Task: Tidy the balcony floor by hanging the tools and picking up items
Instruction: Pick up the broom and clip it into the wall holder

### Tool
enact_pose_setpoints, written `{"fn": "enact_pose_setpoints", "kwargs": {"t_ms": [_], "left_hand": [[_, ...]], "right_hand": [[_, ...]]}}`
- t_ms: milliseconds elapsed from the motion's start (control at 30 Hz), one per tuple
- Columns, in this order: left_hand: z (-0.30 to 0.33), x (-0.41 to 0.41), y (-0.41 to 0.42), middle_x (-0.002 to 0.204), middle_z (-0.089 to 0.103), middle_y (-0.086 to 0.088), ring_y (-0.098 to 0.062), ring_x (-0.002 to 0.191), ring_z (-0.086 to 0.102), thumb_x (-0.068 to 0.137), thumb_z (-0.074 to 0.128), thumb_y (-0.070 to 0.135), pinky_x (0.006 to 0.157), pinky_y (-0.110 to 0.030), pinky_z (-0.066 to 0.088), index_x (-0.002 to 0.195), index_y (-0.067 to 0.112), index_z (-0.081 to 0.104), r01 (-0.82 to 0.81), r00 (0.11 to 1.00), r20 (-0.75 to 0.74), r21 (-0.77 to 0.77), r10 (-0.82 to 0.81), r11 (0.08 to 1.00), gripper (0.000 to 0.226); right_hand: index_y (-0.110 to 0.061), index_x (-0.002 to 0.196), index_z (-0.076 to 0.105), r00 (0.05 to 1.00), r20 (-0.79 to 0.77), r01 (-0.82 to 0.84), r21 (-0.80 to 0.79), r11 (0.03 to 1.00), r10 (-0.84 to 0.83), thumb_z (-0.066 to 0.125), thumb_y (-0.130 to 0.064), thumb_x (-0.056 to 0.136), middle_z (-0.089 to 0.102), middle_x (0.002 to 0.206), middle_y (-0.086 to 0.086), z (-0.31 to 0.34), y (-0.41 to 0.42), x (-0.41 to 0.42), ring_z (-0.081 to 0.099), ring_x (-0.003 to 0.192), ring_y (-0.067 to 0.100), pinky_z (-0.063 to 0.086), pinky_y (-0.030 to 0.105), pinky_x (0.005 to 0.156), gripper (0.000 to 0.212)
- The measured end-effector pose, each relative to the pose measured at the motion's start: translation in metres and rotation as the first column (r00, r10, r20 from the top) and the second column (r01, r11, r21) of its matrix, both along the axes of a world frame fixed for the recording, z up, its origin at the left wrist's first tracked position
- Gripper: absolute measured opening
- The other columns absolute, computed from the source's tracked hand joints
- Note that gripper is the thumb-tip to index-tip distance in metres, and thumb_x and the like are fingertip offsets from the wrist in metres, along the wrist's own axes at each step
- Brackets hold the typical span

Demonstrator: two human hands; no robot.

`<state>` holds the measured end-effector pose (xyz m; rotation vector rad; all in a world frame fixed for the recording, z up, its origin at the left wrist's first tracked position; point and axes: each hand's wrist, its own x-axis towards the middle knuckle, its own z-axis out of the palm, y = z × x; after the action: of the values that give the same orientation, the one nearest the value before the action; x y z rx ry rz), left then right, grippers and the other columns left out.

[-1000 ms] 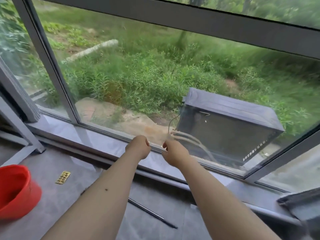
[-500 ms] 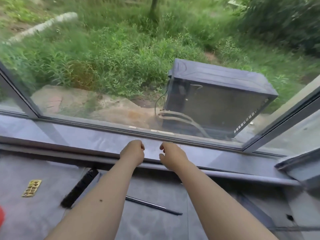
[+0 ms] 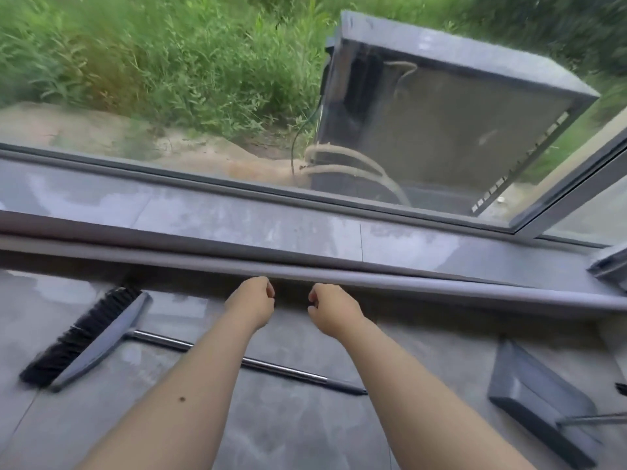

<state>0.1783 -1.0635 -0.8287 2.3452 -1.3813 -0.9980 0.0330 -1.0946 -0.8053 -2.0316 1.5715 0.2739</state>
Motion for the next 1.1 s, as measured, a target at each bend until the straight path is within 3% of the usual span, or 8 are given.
{"fn": "enact_pose_setpoints", "kwargs": {"t_ms": [200,433,567,867,1100], "left_hand": [[-0.124,-0.014,0.008,0.112,0.066,-0.009,-0.029,0.107,0.060,0.089,0.049,0.014,0.094,-0.037,0.049,0.100,0.013,0.063,0.034,0.999,-0.015,0.019,-0.033,0.999,0.018],[-0.208,-0.026,0.019,0.115,0.064,-0.011,-0.029,0.107,0.060,0.089,0.050,0.010,0.095,-0.036,0.049,0.107,0.013,0.059,0.080,0.997,-0.025,0.068,-0.079,0.994,0.020],[-0.235,-0.036,0.027,0.117,0.062,-0.009,-0.029,0.107,0.060,0.089,0.049,0.011,0.091,-0.033,0.050,0.111,0.015,0.057,0.088,0.996,-0.026,0.093,-0.086,0.992,0.024],[-0.267,-0.043,0.037,0.131,0.056,-0.003,-0.022,0.122,0.053,0.087,0.053,0.005,0.102,-0.033,0.043,0.124,0.021,0.053,0.161,0.973,0.144,0.140,-0.181,0.977,0.041],[-0.281,-0.031,0.041,0.130,0.056,-0.002,-0.022,0.126,0.049,0.085,0.049,-0.002,0.106,-0.032,0.038,0.120,0.022,0.058,0.237,0.924,0.284,0.107,-0.258,0.966,0.044]], "right_hand": [[-0.015,0.116,0.060,0.999,-0.042,0.016,0.058,0.998,-0.013,0.046,-0.014,0.092,0.061,0.124,0.008,-0.127,0.009,-0.009,0.058,0.115,0.030,0.047,0.033,0.095,0.028],[-0.016,0.122,0.056,0.996,-0.088,0.027,0.124,0.992,-0.017,0.048,-0.008,0.091,0.058,0.128,0.007,-0.211,0.024,-0.022,0.056,0.118,0.027,0.045,0.031,0.094,0.033],[-0.014,0.125,0.054,0.993,-0.117,0.008,0.121,0.993,0.006,0.052,-0.011,0.091,0.055,0.132,0.008,-0.236,0.034,-0.030,0.055,0.120,0.028,0.045,0.032,0.096,0.034],[-0.013,0.125,0.055,0.982,-0.182,-0.035,0.062,0.997,0.046,0.053,-0.007,0.091,0.055,0.133,0.009,-0.271,0.046,-0.029,0.055,0.121,0.029,0.046,0.034,0.099,0.035],[-0.010,0.123,0.055,0.970,-0.231,-0.086,-0.020,0.996,0.079,0.054,0.000,0.087,0.056,0.128,0.011,-0.293,0.053,-0.020,0.056,0.118,0.031,0.047,0.036,0.096,0.037]]}}
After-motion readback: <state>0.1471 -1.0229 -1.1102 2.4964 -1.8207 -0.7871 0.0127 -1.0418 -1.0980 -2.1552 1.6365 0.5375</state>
